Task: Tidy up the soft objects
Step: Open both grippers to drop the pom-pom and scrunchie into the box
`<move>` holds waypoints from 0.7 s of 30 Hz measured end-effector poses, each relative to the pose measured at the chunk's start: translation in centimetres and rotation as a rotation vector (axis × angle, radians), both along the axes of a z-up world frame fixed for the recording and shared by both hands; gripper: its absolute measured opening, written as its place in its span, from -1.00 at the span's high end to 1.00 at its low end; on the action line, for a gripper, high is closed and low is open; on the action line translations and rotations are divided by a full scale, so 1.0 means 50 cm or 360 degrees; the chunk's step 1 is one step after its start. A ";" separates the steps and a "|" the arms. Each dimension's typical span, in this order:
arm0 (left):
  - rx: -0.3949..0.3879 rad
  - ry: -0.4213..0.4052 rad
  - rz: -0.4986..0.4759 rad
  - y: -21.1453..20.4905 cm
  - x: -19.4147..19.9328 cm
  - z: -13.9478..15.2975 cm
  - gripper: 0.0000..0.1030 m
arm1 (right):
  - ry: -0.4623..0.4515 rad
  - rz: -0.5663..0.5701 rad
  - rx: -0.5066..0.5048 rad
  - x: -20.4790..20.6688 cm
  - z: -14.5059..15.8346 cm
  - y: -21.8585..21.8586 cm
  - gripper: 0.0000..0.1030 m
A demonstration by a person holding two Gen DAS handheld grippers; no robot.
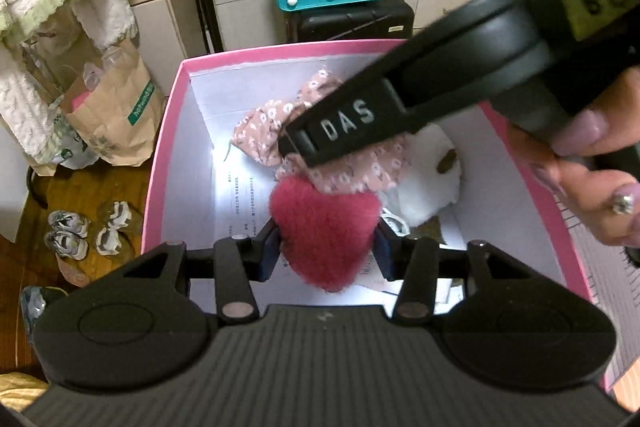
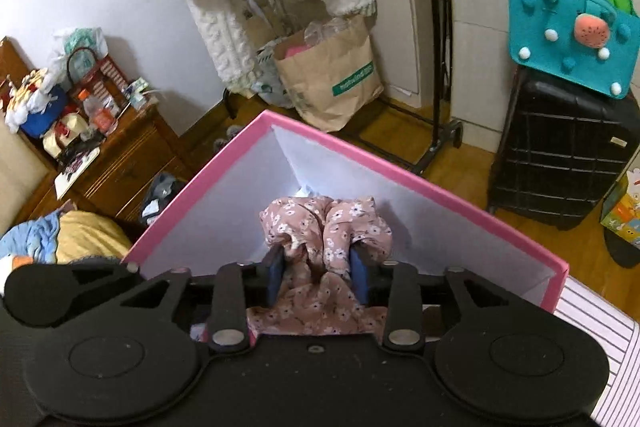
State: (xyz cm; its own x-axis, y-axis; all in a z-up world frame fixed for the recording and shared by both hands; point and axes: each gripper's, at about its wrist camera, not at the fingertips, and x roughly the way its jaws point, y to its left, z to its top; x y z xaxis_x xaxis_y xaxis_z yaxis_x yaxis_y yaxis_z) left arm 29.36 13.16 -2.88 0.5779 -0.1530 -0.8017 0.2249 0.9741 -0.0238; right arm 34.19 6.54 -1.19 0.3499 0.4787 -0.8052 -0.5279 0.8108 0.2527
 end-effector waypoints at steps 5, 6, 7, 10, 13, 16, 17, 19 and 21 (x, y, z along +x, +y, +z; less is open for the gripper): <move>0.0036 -0.0005 0.0020 0.000 0.000 -0.003 -0.19 | -0.0101 -0.0001 -0.0069 -0.017 0.011 -0.001 -0.13; 0.0023 0.0000 0.0014 0.000 -0.002 -0.001 -0.25 | -0.0104 -0.0006 -0.0058 -0.021 0.015 -0.006 -0.13; 0.0010 -0.0001 0.0017 0.003 -0.005 0.002 -0.27 | -0.0102 -0.0008 -0.0045 -0.023 0.020 -0.010 -0.13; 0.0021 -0.0036 -0.0007 0.001 -0.024 0.016 -0.27 | -0.0132 0.0001 -0.0037 -0.042 0.035 -0.021 -0.14; 0.0027 -0.0075 -0.0012 0.004 -0.049 0.033 -0.28 | -0.0169 -0.0002 -0.0025 -0.069 0.055 -0.035 -0.14; -0.0010 -0.0096 -0.0015 0.013 -0.074 0.054 -0.28 | -0.0204 -0.0006 -0.0013 -0.100 0.074 -0.045 -0.14; -0.0012 -0.0107 -0.0016 0.017 -0.084 0.061 -0.29 | -0.0223 -0.0007 -0.0013 -0.113 0.081 -0.049 -0.14; 0.0003 -0.0133 -0.0015 0.021 -0.103 0.072 -0.29 | -0.0252 -0.0003 -0.0011 -0.139 0.096 -0.058 -0.14; 0.0017 -0.0153 -0.0016 0.025 -0.121 0.082 -0.33 | -0.0283 0.0002 -0.0010 -0.165 0.112 -0.066 -0.14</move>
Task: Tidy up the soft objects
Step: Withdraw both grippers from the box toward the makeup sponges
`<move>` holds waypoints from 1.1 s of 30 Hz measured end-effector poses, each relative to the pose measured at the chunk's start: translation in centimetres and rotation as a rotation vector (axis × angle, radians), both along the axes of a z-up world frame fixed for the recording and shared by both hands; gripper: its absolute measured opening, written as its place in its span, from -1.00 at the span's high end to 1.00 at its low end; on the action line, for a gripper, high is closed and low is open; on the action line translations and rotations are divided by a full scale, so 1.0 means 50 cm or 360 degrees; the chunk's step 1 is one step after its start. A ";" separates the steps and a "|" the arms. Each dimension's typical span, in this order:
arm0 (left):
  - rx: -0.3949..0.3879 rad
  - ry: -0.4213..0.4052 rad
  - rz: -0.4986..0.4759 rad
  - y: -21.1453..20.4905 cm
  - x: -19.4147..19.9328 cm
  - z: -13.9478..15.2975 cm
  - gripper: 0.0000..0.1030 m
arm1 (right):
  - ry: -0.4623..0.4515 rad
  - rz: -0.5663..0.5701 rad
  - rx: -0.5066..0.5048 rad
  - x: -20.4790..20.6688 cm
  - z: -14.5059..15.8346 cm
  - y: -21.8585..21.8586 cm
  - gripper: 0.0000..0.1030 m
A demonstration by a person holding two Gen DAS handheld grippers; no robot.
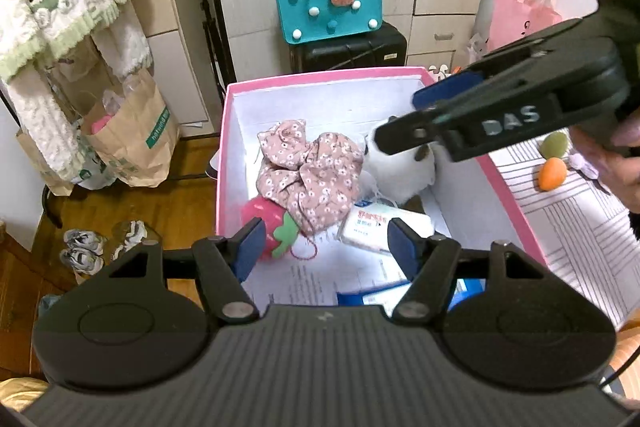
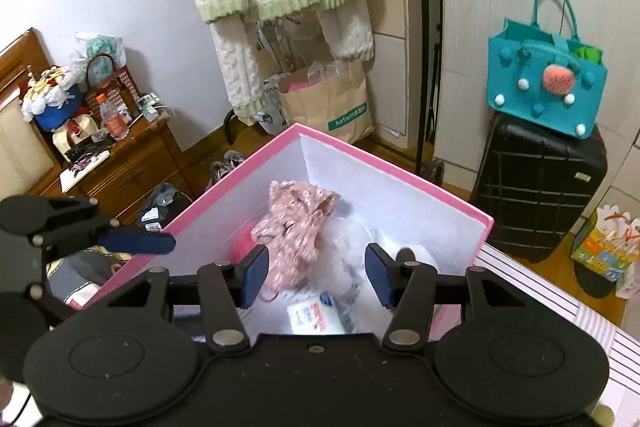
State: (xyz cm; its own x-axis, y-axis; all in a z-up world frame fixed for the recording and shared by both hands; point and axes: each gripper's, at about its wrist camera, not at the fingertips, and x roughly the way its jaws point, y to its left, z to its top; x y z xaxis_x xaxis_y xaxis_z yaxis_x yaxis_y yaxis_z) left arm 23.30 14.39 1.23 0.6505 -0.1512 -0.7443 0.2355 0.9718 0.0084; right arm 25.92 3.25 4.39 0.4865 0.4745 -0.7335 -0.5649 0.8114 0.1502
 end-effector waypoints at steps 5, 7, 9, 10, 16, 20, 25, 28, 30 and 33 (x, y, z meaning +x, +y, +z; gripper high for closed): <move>-0.0014 -0.0019 -0.0029 0.005 -0.050 0.027 -0.35 | -0.0068 0.0027 0.0013 -0.074 0.039 -0.016 -0.14; -0.0006 -0.0033 -0.0050 0.002 -0.071 0.039 -0.37 | -0.0087 0.0033 0.0013 -0.101 0.052 -0.024 -0.14; 0.0014 -0.0058 -0.0070 -0.005 -0.092 0.050 -0.41 | -0.0097 0.0058 0.0007 -0.129 0.063 -0.028 -0.15; 0.0020 -0.0072 -0.0080 -0.008 -0.104 0.057 -0.41 | -0.0102 0.0061 0.0006 -0.140 0.068 -0.030 -0.15; 0.0041 -0.0138 -0.0127 -0.027 -0.162 0.088 -0.42 | -0.0129 0.0077 0.0004 -0.211 0.093 -0.056 -0.16; 0.0031 -0.0134 -0.0171 -0.035 -0.194 0.102 -0.43 | -0.0147 0.0081 0.0012 -0.255 0.109 -0.076 -0.16; 0.0023 -0.0143 -0.0227 -0.049 -0.231 0.122 -0.44 | -0.0180 0.0084 0.0004 -0.306 0.127 -0.102 -0.19; 0.0020 -0.0149 -0.0264 -0.057 -0.251 0.134 -0.55 | -0.0196 0.0072 -0.0001 -0.336 0.134 -0.123 -0.19; 0.0010 -0.0140 -0.0288 -0.062 -0.260 0.139 -0.56 | -0.0204 0.0061 -0.0007 -0.355 0.136 -0.138 -0.19; 0.0020 -0.0145 -0.0328 -0.074 -0.277 0.145 -0.57 | -0.0213 0.0024 -0.0026 -0.387 0.128 -0.161 -0.19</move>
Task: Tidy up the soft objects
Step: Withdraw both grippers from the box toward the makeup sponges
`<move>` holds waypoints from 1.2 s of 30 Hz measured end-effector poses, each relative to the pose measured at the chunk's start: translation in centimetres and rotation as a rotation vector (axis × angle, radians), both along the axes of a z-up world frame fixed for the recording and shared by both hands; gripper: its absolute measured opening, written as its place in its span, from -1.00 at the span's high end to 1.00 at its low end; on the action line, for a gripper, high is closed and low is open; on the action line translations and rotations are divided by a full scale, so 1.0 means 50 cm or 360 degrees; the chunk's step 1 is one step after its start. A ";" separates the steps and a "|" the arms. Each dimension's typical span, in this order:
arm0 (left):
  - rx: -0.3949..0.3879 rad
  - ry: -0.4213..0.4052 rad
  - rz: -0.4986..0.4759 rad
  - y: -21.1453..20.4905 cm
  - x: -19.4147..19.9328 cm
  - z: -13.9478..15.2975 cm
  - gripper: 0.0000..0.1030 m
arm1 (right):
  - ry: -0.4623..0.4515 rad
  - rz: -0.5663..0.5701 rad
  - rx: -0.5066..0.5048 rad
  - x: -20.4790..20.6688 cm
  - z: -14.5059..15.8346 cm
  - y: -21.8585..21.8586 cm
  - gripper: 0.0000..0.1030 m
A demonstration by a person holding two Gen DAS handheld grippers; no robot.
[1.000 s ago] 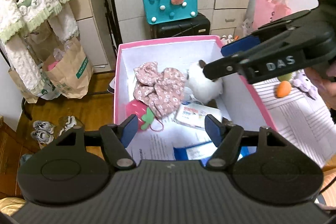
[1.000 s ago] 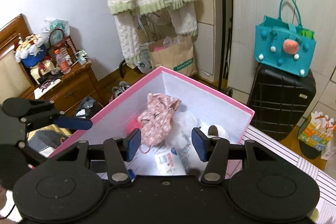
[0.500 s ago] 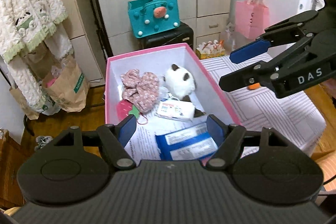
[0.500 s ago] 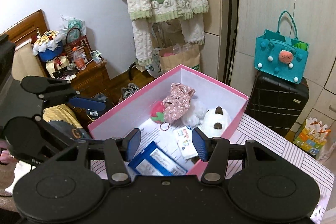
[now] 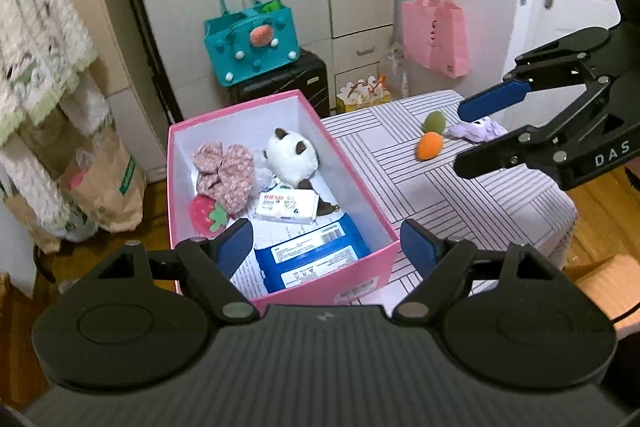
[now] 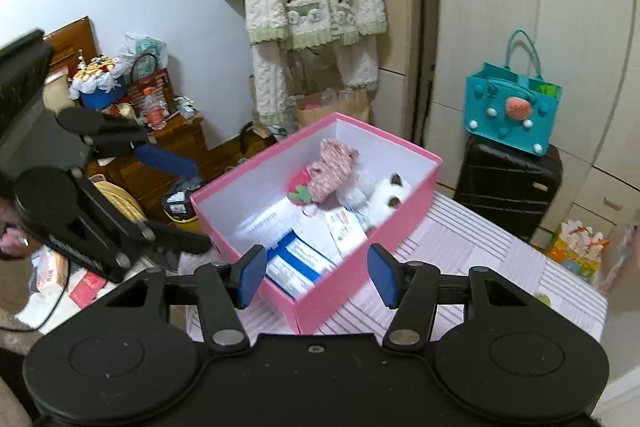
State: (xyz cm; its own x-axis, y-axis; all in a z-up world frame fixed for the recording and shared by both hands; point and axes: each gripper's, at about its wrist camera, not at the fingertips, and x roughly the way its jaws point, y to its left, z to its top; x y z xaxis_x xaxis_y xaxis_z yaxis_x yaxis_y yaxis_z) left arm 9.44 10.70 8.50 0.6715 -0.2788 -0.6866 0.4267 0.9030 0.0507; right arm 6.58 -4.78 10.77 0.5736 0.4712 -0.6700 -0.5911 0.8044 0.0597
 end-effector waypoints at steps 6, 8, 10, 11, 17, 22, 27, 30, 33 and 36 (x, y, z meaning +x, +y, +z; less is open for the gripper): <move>0.0060 -0.0068 -0.0119 -0.033 -0.039 0.020 -0.67 | 0.0018 -0.0092 -0.0037 -0.055 -0.033 -0.053 -0.19; 0.0072 -0.0074 -0.0171 -0.047 -0.051 0.022 -0.68 | 0.0023 -0.0113 -0.0053 -0.073 -0.045 -0.069 -0.19; 0.0084 -0.0078 -0.0211 -0.064 -0.061 0.021 -0.68 | 0.0037 -0.0139 -0.0063 -0.089 -0.057 -0.088 -0.20; 0.0087 -0.0080 -0.0230 -0.073 -0.064 0.019 -0.68 | 0.0046 -0.0155 -0.0070 -0.097 -0.063 -0.098 -0.20; 0.0078 -0.0020 -0.0336 -0.125 -0.066 -0.010 -0.68 | 0.0092 -0.0233 -0.0085 -0.130 -0.097 -0.146 -0.20; 0.0058 0.0045 -0.0431 -0.173 -0.051 -0.050 -0.68 | 0.0131 -0.0291 -0.0057 -0.132 -0.124 -0.195 -0.20; -0.0008 0.0120 -0.0492 -0.224 -0.022 -0.085 -0.68 | 0.0171 -0.0350 -0.0012 -0.112 -0.161 -0.257 -0.21; -0.0024 0.0138 -0.0496 -0.251 0.000 -0.106 -0.68 | 0.0196 -0.0381 -0.0003 -0.089 -0.185 -0.289 -0.21; -0.0027 0.0152 -0.0503 -0.277 0.020 -0.126 -0.68 | 0.0186 -0.0408 0.0005 -0.064 -0.202 -0.319 -0.21; -0.0012 0.0134 -0.0486 -0.303 0.041 -0.148 -0.68 | 0.0154 -0.0421 0.0044 -0.036 -0.220 -0.347 -0.21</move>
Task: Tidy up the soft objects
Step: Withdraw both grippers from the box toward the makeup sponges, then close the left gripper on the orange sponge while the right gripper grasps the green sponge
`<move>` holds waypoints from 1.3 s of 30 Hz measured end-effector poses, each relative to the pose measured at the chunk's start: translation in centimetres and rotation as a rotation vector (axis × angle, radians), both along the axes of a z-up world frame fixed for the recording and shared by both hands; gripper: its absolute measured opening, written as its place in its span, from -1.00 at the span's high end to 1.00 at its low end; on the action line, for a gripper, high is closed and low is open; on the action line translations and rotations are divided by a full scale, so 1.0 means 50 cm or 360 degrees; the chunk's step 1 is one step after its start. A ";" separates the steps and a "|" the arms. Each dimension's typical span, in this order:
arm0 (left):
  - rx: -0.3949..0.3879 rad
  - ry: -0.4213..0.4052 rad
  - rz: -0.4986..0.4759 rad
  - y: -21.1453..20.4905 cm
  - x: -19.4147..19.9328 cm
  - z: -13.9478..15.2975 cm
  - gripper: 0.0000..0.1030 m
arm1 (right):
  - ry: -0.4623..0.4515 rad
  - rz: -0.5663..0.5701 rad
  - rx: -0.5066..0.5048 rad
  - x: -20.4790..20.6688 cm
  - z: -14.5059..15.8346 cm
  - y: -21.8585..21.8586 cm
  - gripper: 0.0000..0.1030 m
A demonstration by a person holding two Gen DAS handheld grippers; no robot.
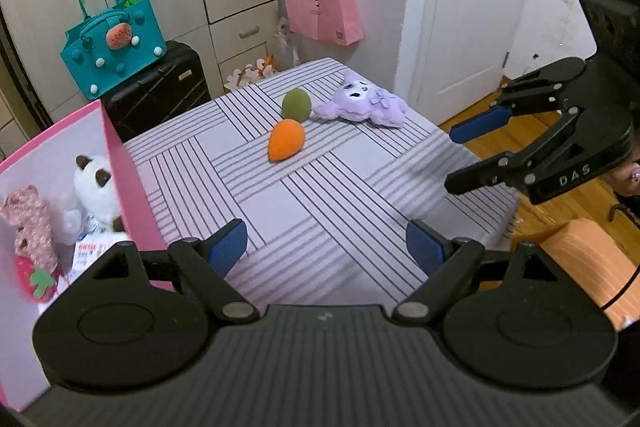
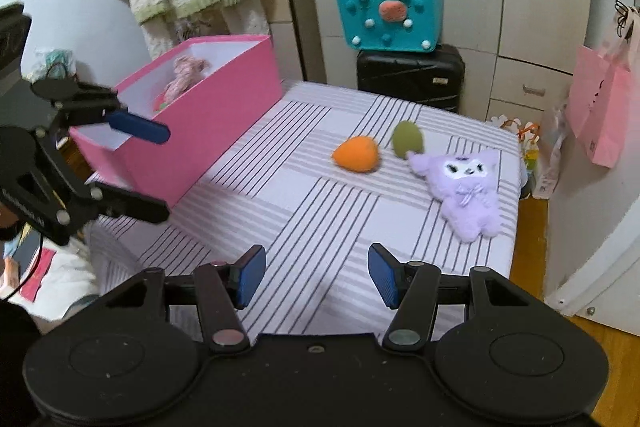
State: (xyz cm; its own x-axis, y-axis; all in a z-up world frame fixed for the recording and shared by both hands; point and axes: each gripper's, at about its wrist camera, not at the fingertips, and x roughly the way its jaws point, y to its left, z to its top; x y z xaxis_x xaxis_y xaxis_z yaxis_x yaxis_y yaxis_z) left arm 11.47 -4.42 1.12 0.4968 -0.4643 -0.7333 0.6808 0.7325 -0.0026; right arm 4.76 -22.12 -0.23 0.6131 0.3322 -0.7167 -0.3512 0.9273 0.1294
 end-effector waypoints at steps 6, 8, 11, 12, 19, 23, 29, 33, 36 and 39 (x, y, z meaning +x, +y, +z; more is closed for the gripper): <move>-0.0008 -0.0081 0.0022 -0.048 0.040 -0.041 -0.68 | -0.0048 -0.0045 0.0080 0.061 -0.035 -0.041 -0.21; -0.0041 -0.0075 0.0039 -0.057 0.056 -0.056 -0.68 | -0.0096 -0.0068 0.0067 0.078 -0.047 -0.048 -0.21; -0.0078 -0.0078 0.0077 -0.071 0.082 -0.081 -0.66 | -0.0173 -0.0092 0.0071 0.103 -0.060 -0.058 -0.21; -0.0088 -0.0082 0.0094 -0.075 0.090 -0.089 -0.65 | -0.0196 -0.0098 0.0073 0.112 -0.063 -0.060 -0.21; -0.0158 -0.0139 0.0226 -0.118 0.164 -0.149 -0.62 | -0.0276 -0.0101 0.0031 0.191 -0.063 -0.048 -0.21; -0.0083 -0.0258 0.0355 -0.147 0.204 -0.176 -0.62 | -0.0223 -0.0108 0.0049 0.250 -0.072 -0.041 -0.20; -0.0136 -0.0273 0.0373 -0.164 0.229 -0.190 -0.62 | -0.0156 -0.0136 0.0085 0.316 -0.102 -0.042 -0.20; -0.0056 -0.0260 0.0470 -0.185 0.249 -0.210 -0.62 | -0.0081 -0.0192 0.0113 0.350 -0.127 -0.048 -0.20; -0.0028 -0.0279 0.0511 -0.187 0.263 -0.222 -0.61 | -0.0025 -0.0185 0.0171 0.362 -0.144 -0.049 -0.20; -0.0046 -0.0280 0.0485 -0.189 0.262 -0.223 -0.49 | -0.0011 -0.0197 0.0208 0.372 -0.155 -0.049 -0.20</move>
State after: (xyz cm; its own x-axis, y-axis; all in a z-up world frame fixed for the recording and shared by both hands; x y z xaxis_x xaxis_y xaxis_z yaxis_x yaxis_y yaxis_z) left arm 24.56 -13.89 -10.04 0.7333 -0.2945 -0.6128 0.4226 0.9035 0.0714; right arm 23.38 -24.56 -7.98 0.6598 0.3436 -0.6683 -0.2364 0.9391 0.2494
